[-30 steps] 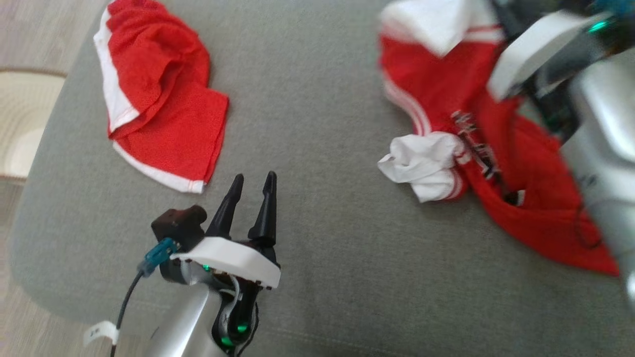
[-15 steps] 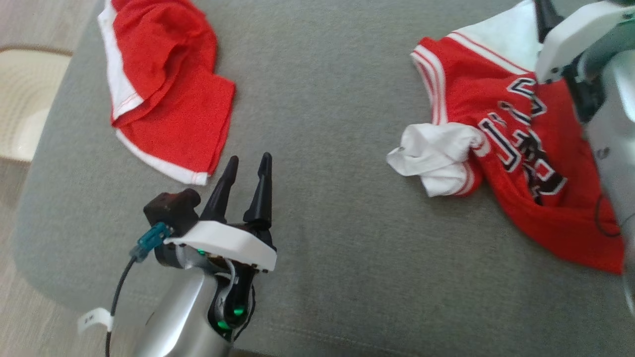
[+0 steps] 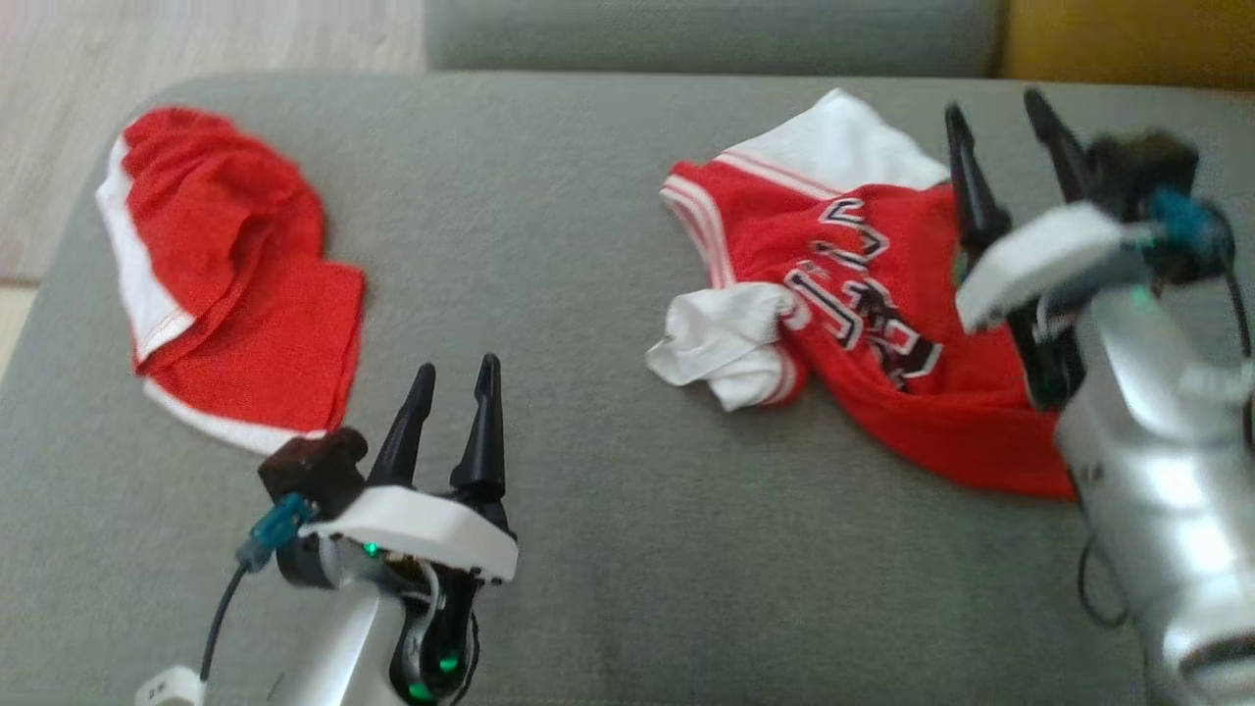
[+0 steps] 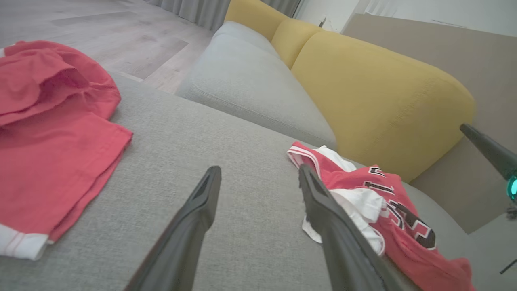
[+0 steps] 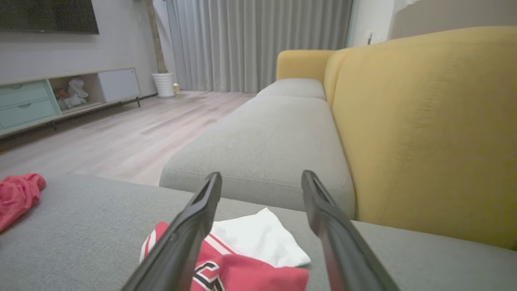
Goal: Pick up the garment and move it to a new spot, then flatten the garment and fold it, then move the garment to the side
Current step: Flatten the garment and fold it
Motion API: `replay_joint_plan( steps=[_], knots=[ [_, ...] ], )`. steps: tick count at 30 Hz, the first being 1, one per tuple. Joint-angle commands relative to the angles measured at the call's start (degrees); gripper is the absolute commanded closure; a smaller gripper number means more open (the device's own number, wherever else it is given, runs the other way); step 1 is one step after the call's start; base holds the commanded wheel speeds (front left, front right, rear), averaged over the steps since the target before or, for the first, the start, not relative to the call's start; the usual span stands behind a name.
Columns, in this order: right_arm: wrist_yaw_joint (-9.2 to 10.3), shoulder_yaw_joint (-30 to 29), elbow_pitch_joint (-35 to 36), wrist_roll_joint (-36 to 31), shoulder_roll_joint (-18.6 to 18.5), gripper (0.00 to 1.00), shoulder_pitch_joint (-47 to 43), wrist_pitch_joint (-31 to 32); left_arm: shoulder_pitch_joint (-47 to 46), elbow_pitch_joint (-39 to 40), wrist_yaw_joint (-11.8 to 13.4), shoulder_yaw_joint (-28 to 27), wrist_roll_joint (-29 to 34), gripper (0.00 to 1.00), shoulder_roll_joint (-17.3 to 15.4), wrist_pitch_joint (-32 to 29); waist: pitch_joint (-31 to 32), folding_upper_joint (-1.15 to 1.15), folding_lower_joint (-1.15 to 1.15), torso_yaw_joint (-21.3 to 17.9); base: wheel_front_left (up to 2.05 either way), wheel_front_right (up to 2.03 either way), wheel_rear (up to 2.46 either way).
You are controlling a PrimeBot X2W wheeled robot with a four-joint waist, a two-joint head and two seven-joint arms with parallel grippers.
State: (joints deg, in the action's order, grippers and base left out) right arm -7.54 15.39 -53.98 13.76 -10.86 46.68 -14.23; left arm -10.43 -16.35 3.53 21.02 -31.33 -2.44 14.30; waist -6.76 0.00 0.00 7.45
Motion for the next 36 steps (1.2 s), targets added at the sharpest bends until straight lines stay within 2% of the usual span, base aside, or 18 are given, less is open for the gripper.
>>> replay_joint_plan(
  steps=[1, 6, 12, 16, 21, 28, 31, 36],
  knots=[
    [0.05, -0.23, 3.94, 0.42, 0.75, 0.0, -2.03, -0.72, -1.14, 2.21, 0.0, -2.39, 0.54, 0.0, -0.43, 0.7, 2.93, 0.0, 0.0, -3.19, 0.0, 0.0, 0.0],
    [0.05, -6.19, 16.79, 0.17, 1.77, 0.0, -16.29, -0.75, 0.33, 2.53, 0.1, -2.59, 0.92, 0.0, -0.43, 0.7, 4.07, 0.0, 0.0, -5.77, 0.0, 0.0, 0.0],
    [0.05, -13.61, 30.69, -2.48, 5.76, 0.0, -31.36, 1.2, 0.43, 2.57, 0.0, -3.03, 1.23, 0.0, -0.43, 0.7, 2.9, 0.0, 0.0, -8.42, 0.0, 0.0, 0.0],
    [0.05, -15.73, 37.55, -4.35, 7.15, 0.0, -35.89, 4.05, -0.25, 2.16, -0.36, -2.99, 1.5, 0.0, -0.43, 0.7, 1.52, 0.0, 0.0, -9.61, 0.0, 0.0, 0.0],
    [0.05, -17.01, 44.37, -5.3, 7.85, 0.0, -37.22, 7.09, -2.22, 0.91, -1.01, -2.58, 2.35, 0.0, -0.43, 0.7, -0.47, 0.0, 0.0, -11.08, 0.0, 0.0, 0.0],
    [0.05, -17.22, 46.64, -3.73, 7.96, 0.0, -37.52, 7.8, -7.72, -9.65, -3.57, 3.1, 4.81, 0.0, -0.43, 0.45, -2.73, 0.0, 0.0, -12.92, 0.0, 0.0, 0.0],
    [0.05, -17.07, 46.7, -3.43, 7.97, 0.0, -37.49, 7.69, -9.85, -13.09, -3.67, 4.07, 5.02, 0.0, -0.43, 0.3, -3.21, 0.0, 0.0, -13.48, 0.0, 0.0, 0.0],
    [0.05, -16.91, 46.71, -3.01, 7.97, 0.0, -37.13, 7.36, -14.35, -20.74, -2.45, 4.24, 5.17, 0.0, -0.43, -0.16, -4.02, 0.0, 0.0, -14.62, 0.0, 0.0, 0.0]
  ],
)
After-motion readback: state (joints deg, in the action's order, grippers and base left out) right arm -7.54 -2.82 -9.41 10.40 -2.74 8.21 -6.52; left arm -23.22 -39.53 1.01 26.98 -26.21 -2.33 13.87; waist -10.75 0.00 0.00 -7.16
